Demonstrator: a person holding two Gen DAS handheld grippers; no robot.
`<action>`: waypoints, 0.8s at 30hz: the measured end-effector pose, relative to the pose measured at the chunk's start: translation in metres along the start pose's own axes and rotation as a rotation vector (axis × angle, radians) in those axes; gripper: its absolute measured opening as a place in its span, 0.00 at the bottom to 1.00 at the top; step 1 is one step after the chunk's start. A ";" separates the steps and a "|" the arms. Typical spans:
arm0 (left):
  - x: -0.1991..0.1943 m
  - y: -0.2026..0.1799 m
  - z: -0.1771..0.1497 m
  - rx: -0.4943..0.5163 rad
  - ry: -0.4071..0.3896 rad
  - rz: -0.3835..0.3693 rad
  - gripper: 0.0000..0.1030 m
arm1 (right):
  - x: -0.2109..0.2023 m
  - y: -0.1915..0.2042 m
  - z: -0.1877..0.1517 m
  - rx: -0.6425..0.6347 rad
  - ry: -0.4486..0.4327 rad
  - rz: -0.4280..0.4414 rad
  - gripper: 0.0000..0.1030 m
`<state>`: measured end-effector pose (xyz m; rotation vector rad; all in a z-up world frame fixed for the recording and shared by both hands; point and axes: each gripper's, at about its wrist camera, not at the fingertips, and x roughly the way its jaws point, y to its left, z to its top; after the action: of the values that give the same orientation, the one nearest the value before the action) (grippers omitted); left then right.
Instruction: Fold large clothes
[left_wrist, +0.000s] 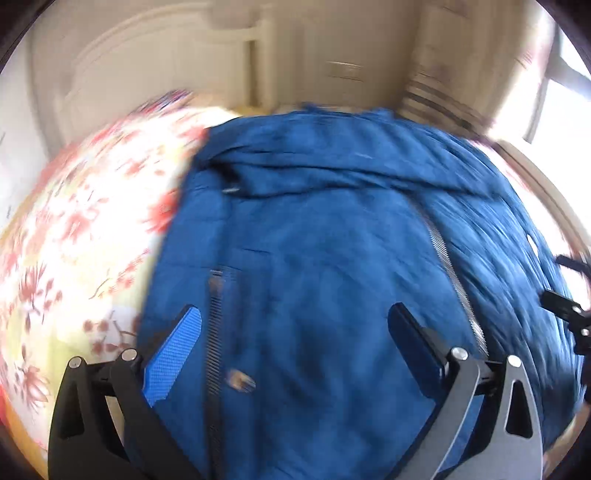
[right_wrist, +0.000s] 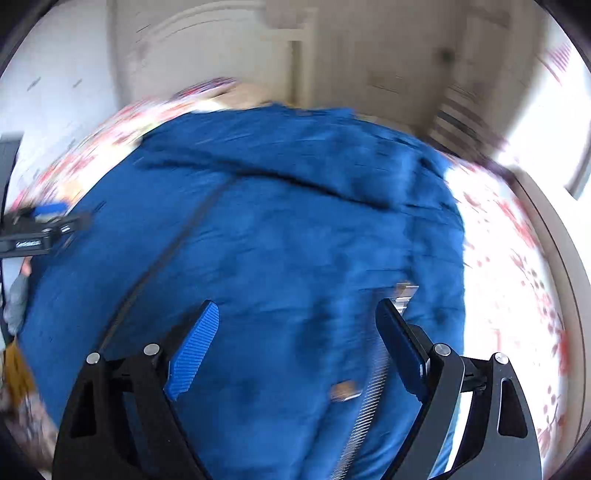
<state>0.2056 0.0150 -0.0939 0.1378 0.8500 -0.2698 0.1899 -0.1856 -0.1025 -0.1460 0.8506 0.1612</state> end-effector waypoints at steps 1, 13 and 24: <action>-0.001 -0.009 -0.005 0.026 0.009 -0.021 0.98 | 0.004 0.010 -0.004 -0.024 0.017 0.026 0.82; -0.001 0.006 -0.046 0.068 0.070 0.078 0.98 | -0.009 0.000 -0.052 -0.018 0.066 -0.033 0.82; -0.069 0.019 -0.085 0.011 -0.024 0.007 0.97 | -0.065 0.000 -0.083 -0.001 -0.071 -0.026 0.81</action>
<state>0.1064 0.0653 -0.0971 0.1471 0.8246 -0.2691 0.0867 -0.2066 -0.1078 -0.1516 0.7772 0.1415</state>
